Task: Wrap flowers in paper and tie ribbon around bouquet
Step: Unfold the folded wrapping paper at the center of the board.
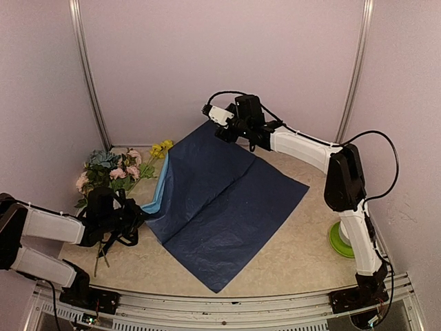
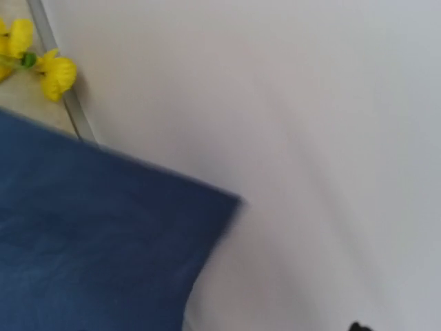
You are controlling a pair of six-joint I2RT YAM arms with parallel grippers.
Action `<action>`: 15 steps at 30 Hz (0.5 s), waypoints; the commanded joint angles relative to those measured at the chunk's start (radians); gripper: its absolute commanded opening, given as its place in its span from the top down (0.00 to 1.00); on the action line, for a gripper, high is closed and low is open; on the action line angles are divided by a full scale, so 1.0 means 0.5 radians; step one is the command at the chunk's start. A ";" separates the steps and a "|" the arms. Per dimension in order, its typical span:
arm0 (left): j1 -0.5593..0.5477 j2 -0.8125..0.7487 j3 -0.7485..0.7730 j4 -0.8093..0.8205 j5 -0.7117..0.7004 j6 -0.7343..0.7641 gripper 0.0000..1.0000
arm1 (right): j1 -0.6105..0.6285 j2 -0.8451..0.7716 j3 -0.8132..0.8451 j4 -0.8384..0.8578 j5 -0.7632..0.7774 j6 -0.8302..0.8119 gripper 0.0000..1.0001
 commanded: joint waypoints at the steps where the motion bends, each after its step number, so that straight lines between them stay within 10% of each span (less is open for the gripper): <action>1: 0.043 -0.051 -0.034 0.053 -0.164 -0.104 1.00 | -0.016 -0.187 -0.181 0.030 0.068 0.392 0.22; 15: 0.081 0.127 0.146 -0.004 -0.229 0.000 1.00 | -0.017 -1.103 -1.717 -0.418 -0.288 1.560 0.38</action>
